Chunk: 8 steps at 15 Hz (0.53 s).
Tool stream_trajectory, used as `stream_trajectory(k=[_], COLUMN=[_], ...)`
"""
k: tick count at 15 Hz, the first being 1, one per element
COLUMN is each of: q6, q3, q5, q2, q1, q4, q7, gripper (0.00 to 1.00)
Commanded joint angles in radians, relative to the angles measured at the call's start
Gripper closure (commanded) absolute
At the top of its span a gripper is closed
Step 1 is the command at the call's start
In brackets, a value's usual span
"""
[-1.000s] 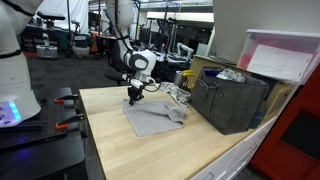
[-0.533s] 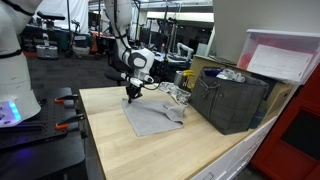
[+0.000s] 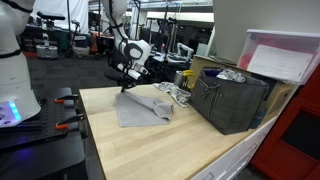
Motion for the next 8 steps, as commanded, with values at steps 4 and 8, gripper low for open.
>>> stream_trajectory(k=[4,8], q6=[-0.101,-0.086], q3=[0.027,-0.045], q5=[0.138,0.125], q2=[-0.105,-0.141], q1=[-0.017,0.012], q4=[-0.031,-0.012], q7=[-0.225,-0.192], gripper=[0.73,0.52])
